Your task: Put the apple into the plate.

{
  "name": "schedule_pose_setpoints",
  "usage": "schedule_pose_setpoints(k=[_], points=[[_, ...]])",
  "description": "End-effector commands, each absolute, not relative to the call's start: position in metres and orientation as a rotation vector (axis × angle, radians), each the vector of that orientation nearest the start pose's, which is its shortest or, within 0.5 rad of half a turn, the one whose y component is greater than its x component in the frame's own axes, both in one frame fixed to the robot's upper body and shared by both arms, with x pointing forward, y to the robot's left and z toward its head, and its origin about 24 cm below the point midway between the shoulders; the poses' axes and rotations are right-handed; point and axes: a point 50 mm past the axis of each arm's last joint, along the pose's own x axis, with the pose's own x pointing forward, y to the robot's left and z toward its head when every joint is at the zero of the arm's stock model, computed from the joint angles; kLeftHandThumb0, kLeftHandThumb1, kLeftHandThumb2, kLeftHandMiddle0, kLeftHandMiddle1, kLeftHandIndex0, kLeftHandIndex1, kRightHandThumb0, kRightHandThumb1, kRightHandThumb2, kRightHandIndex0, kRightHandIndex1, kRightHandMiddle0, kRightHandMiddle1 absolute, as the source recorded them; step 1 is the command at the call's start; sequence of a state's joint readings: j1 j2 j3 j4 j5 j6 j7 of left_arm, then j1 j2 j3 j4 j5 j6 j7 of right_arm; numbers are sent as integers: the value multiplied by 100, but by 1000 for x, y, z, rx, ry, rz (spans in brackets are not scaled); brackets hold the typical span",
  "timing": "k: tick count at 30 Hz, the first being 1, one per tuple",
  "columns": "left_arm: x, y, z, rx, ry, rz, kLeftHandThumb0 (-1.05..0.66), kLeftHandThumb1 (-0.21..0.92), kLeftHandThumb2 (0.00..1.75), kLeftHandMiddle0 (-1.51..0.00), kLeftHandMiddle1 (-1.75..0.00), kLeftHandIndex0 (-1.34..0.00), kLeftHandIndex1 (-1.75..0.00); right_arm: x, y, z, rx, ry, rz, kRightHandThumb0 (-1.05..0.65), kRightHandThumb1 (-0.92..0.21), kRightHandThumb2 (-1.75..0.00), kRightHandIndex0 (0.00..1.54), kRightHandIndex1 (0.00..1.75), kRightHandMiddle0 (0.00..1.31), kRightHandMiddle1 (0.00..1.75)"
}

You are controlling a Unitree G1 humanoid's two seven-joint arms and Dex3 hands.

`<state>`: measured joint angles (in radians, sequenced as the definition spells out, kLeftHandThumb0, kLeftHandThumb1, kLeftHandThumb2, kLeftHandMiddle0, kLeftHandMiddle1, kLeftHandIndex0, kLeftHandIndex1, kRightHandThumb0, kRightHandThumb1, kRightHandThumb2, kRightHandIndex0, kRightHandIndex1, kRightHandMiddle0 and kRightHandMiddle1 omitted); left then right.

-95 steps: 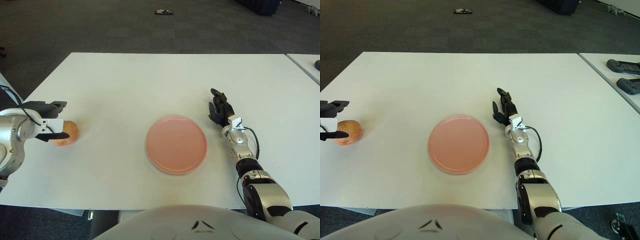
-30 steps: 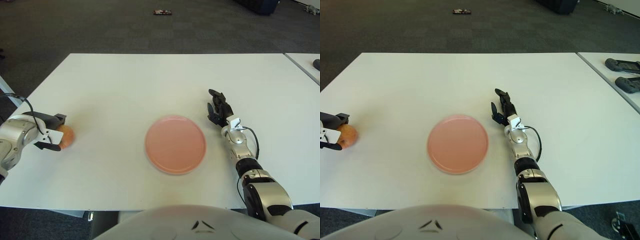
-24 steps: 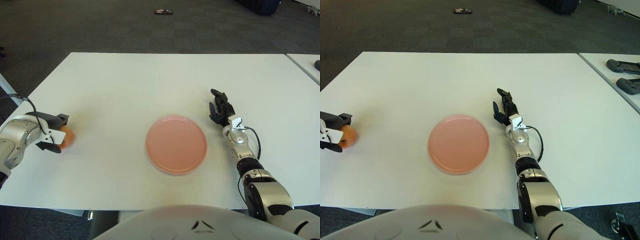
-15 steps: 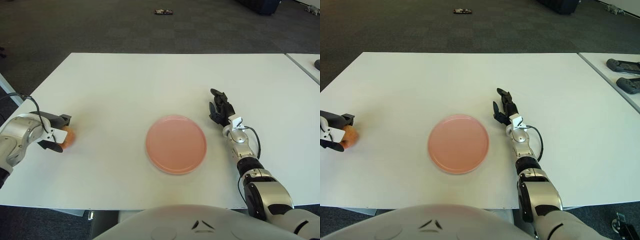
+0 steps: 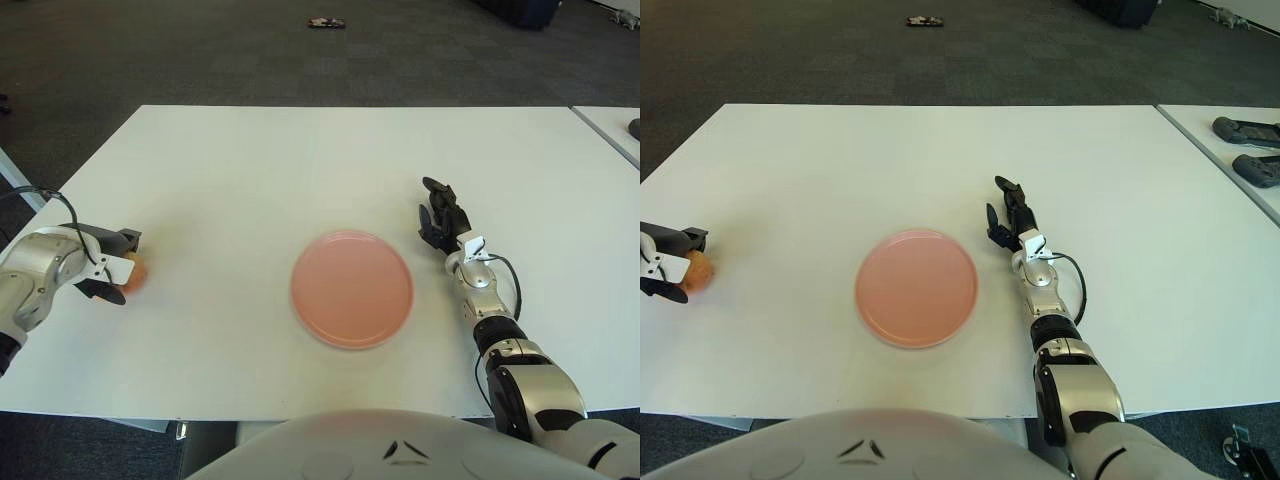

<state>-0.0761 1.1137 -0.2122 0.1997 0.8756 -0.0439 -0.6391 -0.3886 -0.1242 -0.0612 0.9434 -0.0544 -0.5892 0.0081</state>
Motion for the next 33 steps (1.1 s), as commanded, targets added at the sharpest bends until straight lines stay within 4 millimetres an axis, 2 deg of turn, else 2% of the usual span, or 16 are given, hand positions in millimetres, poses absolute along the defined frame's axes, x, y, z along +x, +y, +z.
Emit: schedule_pose_setpoints(k=[1, 11, 20, 25, 29, 33], points=[[237, 340, 70, 1883, 847, -641, -91, 92, 13, -132, -175, -5, -123, 290, -176, -22, -159, 61, 35, -81, -92, -72, 20, 1, 0, 51], [239, 339, 68, 1873, 867, -638, -95, 92, 13, -133, -175, -3, -125, 290, -177, -22, -151, 56, 30, -80, -92, -70, 20, 1, 0, 50], [237, 334, 70, 1907, 827, -568, -85, 89, 11, -130, -175, -1, -111, 289, -176, -21, -151, 47, 28, -81, -92, -70, 20, 1, 0, 49], [242, 327, 78, 1892, 813, -583, -88, 88, 10, -128, -175, 0, -103, 289, -176, -21, -150, 49, 28, -81, -92, -71, 20, 1, 0, 50], [235, 334, 62, 1851, 869, -620, -87, 88, 10, -126, -175, 0, -99, 289, -177, -21, -151, 49, 27, -82, -92, -72, 20, 1, 0, 50], [236, 335, 60, 1855, 884, -623, -83, 89, 10, -125, -175, 0, -98, 289, -177, -20, -151, 50, 22, -82, -92, -72, 21, 1, 0, 51]])
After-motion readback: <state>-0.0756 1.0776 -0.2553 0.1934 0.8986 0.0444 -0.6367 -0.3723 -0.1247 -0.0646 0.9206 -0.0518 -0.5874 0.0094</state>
